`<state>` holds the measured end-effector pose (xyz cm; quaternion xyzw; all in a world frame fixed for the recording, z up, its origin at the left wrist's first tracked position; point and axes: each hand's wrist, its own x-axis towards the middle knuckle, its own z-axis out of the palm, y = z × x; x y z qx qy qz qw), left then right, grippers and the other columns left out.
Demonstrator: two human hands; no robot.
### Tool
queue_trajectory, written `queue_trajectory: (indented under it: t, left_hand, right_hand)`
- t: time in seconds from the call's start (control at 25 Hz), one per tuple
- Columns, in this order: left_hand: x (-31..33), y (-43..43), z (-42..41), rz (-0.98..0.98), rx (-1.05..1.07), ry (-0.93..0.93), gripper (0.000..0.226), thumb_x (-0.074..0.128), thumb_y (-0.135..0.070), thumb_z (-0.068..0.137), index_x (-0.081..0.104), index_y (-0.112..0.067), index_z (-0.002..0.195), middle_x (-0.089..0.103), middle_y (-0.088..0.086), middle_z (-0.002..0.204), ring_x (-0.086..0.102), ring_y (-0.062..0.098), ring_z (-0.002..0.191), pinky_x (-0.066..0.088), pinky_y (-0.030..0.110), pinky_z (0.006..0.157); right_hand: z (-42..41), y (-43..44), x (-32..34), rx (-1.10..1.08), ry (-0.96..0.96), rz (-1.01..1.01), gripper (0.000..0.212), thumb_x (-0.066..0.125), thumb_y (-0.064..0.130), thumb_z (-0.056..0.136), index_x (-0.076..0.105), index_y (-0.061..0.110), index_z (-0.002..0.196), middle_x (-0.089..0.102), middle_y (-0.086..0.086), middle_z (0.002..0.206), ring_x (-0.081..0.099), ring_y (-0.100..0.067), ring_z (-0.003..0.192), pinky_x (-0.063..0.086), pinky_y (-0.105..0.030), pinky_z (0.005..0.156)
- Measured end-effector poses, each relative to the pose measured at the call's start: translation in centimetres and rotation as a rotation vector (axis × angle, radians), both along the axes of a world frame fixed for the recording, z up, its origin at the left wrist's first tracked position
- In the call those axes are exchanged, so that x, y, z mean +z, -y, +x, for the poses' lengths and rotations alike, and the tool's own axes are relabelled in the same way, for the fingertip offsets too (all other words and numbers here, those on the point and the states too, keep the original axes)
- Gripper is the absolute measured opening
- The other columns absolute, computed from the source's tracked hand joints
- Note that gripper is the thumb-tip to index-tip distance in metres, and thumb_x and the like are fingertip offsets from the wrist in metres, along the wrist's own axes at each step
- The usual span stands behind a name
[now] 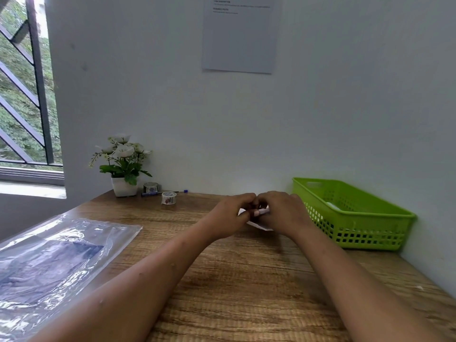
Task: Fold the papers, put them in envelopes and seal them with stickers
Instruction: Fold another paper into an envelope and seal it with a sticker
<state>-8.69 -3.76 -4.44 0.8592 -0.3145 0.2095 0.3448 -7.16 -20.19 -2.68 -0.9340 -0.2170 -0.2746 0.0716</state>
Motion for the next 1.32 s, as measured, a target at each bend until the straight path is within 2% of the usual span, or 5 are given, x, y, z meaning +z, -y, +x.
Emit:
queue_trajectory:
  t: [0.28, 0.72, 1.0, 1.2, 1.32]
  left_hand:
    - [0.3, -1.6, 0.5, -0.203, 0.092, -0.158, 0.009, 0.058, -0.016, 0.090, 0.056, -0.017, 0.081, 0.055, -0.010, 0.069, 0.050, 0.006, 0.070, 0.041, 0.029, 0.072]
    - [0.6, -2.5, 0.2, -0.226, 0.109, -0.279, 0.029, 0.072, -0.043, 0.074, 0.060, -0.021, 0.089, 0.060, -0.004, 0.088, 0.053, 0.014, 0.080, 0.042, 0.030, 0.071]
    - [-0.1, -2.9, 0.3, -0.085, 0.148, -0.334, 0.012, 0.075, -0.028, 0.077, 0.065, -0.021, 0.075, 0.061, -0.012, 0.079, 0.054, 0.005, 0.082, 0.037, 0.023, 0.070]
    - [-0.3, -2.5, 0.2, -0.080, 0.184, -0.355, 0.015, 0.070, -0.025, 0.082, 0.062, -0.021, 0.070, 0.057, -0.010, 0.073, 0.051, 0.003, 0.072, 0.036, 0.019, 0.064]
    - [-0.7, -2.4, 0.6, -0.125, 0.224, -0.360, 0.017, 0.068, -0.025, 0.083, 0.060, -0.020, 0.069, 0.057, -0.006, 0.075, 0.052, 0.008, 0.075, 0.038, 0.021, 0.065]
  right_hand:
    - [0.8, 3.0, 0.9, 0.243, -0.581, 0.278, 0.061, 0.084, 0.051, 0.051, 0.060, 0.037, 0.105, 0.062, 0.009, 0.112, 0.058, -0.010, 0.104, 0.046, -0.028, 0.092]
    - [0.9, 2.8, 1.0, 0.295, -0.375, 0.413, 0.007, 0.072, 0.021, 0.079, 0.074, 0.022, 0.086, 0.072, 0.002, 0.092, 0.063, -0.013, 0.086, 0.044, -0.029, 0.073]
    - [1.0, 2.4, 0.3, 0.263, -0.587, 0.294, 0.033, 0.084, 0.042, 0.059, 0.072, 0.020, 0.081, 0.063, 0.005, 0.073, 0.056, -0.010, 0.073, 0.039, -0.027, 0.069]
    - [0.2, 0.9, -0.2, 0.256, -0.505, 0.195, 0.046, 0.083, 0.026, 0.065, 0.059, 0.030, 0.104, 0.059, 0.011, 0.091, 0.060, -0.010, 0.087, 0.047, -0.027, 0.080]
    - [-0.2, -0.4, 0.0, 0.313, -0.434, 0.234, 0.032, 0.079, 0.016, 0.069, 0.059, 0.029, 0.091, 0.062, 0.011, 0.090, 0.062, -0.010, 0.084, 0.049, -0.028, 0.077]
